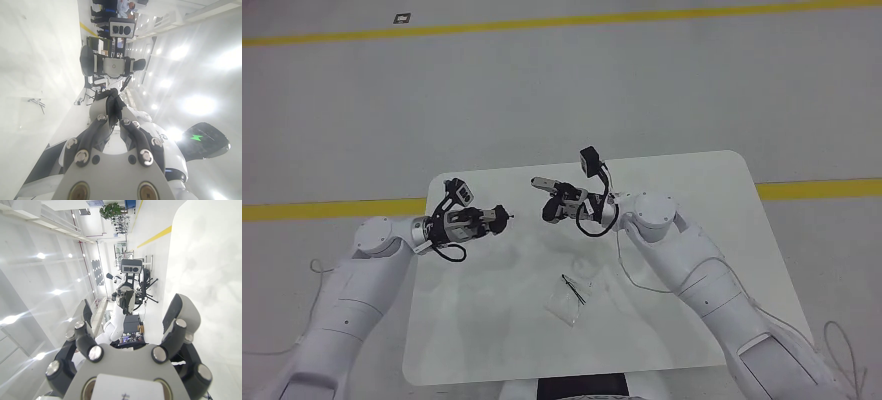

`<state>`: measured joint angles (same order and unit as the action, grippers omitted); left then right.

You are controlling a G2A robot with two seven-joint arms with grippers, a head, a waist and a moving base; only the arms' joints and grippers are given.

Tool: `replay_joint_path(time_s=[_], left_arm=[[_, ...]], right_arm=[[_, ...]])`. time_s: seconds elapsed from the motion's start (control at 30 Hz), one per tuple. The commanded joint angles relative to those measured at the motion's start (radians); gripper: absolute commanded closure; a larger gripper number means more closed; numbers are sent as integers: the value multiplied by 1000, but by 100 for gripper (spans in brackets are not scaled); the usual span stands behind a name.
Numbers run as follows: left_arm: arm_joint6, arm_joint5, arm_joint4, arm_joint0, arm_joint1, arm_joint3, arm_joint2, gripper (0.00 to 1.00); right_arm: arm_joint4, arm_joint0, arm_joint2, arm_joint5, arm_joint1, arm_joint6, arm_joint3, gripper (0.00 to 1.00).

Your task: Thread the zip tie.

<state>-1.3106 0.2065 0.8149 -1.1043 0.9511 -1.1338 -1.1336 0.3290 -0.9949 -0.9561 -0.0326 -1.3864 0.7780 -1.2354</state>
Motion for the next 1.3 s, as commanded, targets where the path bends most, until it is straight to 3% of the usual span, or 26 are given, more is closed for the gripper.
replay_joint_path(time_s=[0.0,0.13,0.3,0.4,0.67,0.77,0.97,1.1,1.17,1.27], left_arm=[[31,50,49,-15,3,0,-13,100],[20,134,116,-22,5,12,-47,100],[-9,134,157,-34,14,0,-101,100],[-23,134,183,-44,22,-3,-108,100],[-23,134,183,-44,22,-3,-108,100],[-23,134,183,-44,22,-3,-108,100],[-23,134,183,-44,22,-3,-108,100],[-23,134,183,-44,22,-3,-108,100],[-23,134,183,-44,22,-3,-108,100],[-23,134,183,-44,22,-3,-108,100]], right_arm=[[0,0,0,0,0,0,0,0],[0,0,0,0,0,0,0,0],[0,0,0,0,0,0,0,0],[0,0,0,0,0,0,0,0],[-17,-2,-2,-1,2,-11,-8,0],[-120,-3,-16,-72,19,17,-63,0],[-313,-11,-31,-305,59,169,-222,0],[-466,14,0,-307,81,349,-194,0],[-526,32,11,-307,82,408,-167,0],[-542,40,12,-307,79,438,-182,0]])
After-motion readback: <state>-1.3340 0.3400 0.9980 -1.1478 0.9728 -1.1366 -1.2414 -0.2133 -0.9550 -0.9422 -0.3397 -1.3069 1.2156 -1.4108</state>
